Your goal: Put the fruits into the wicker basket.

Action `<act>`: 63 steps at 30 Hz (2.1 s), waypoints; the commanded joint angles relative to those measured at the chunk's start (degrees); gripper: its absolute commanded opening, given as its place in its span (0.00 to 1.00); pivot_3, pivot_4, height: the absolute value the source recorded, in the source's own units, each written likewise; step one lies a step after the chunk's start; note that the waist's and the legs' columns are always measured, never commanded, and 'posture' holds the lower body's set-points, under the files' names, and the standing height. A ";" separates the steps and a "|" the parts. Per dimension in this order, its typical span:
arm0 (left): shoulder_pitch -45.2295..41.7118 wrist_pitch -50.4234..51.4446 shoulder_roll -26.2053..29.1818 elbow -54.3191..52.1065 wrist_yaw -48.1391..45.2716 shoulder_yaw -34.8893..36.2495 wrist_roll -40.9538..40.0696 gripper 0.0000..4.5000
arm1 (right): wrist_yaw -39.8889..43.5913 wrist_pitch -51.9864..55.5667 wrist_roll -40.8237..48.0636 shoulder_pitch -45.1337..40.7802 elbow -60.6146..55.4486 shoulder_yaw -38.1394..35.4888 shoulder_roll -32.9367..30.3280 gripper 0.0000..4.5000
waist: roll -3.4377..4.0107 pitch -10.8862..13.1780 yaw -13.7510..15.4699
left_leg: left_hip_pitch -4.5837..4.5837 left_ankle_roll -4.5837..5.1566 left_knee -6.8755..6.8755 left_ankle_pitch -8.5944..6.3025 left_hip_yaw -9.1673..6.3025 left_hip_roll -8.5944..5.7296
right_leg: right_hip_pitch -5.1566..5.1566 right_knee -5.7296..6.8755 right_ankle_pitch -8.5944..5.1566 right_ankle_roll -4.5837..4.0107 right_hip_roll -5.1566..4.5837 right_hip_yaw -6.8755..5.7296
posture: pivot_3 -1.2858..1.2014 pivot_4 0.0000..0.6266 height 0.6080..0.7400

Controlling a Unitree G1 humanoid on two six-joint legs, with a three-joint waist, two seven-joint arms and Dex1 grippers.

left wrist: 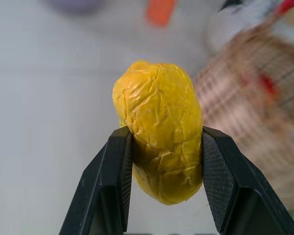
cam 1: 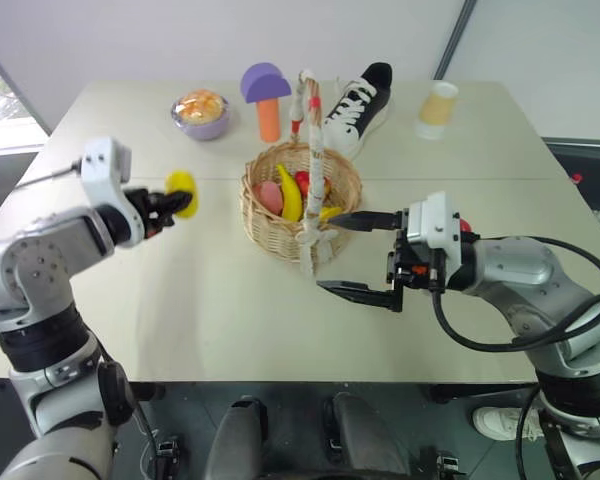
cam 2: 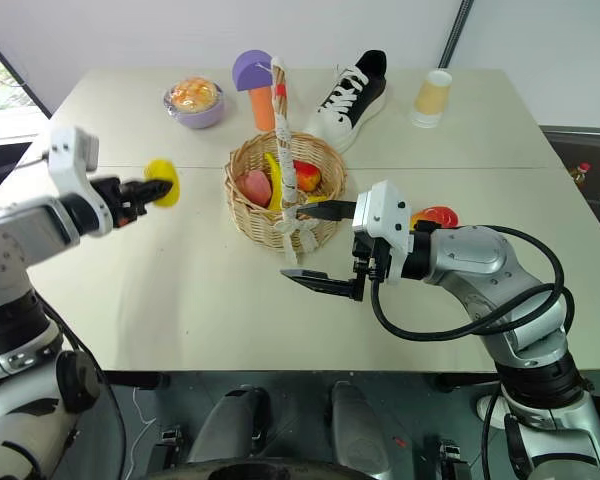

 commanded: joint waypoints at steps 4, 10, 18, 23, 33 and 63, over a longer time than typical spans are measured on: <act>-6.87 -14.45 -1.36 7.20 -4.10 -19.42 6.56 0.41 | 0.08 -1.21 -0.91 -1.56 0.76 0.30 0.61 1.00 | 0.00 0.00 -0.52 | -0.01 0.01 -0.03 0.00 -0.01 -0.12 | 0.02 -0.08 0.01 0.02 -0.05 0.02 | 0.52 0.24 1.00; -9.54 -21.89 -3.68 14.52 -7.87 -21.85 7.28 0.64 | -1.70 -0.60 -1.87 0.70 -0.38 -1.59 -0.89 1.00 | 0.04 0.02 -0.60 | -0.01 0.03 -0.10 0.00 0.03 0.12 | -0.18 0.04 -0.01 -0.01 0.22 0.08 | 0.52 0.24 1.00; 0.25 -37.73 3.01 9.58 -20.94 -19.97 6.98 0.99 | -5.65 -11.01 -22.00 3.83 14.15 -3.33 -13.37 1.00 | 0.06 0.03 -0.70 | -0.02 0.03 -0.06 -0.01 0.19 -0.02 | -0.17 0.01 0.00 0.01 0.07 0.18 | 0.52 0.24 1.00; 9.15 -38.10 8.11 2.78 -28.21 -16.28 1.30 0.99 | -2.43 -25.56 -32.10 2.27 26.89 0.38 -18.72 1.00 | 0.06 0.03 -0.63 | -0.02 0.03 -0.07 0.00 0.23 0.06 | -0.21 0.01 -0.01 0.00 0.12 0.19 | 0.52 0.24 1.00; 17.62 -34.83 11.98 -9.06 -31.71 -15.55 -6.82 0.99 | -6.12 -49.38 -50.70 -11.07 55.46 11.23 -15.69 1.00 | 0.11 0.05 -0.85 | 0.02 0.04 -0.01 -0.01 0.30 0.11 | -0.16 0.02 0.00 0.01 0.14 0.22 | 0.52 0.24 1.00; 22.27 -35.75 12.80 -6.20 -25.98 -7.52 -8.93 1.00 | -14.92 -60.67 -48.59 -27.05 54.12 10.97 4.61 0.36 | 0.13 0.07 -1.62 | 0.05 0.02 0.02 0.00 0.21 0.31 | -0.07 0.07 0.01 -0.01 0.14 0.18 | 0.52 0.24 1.00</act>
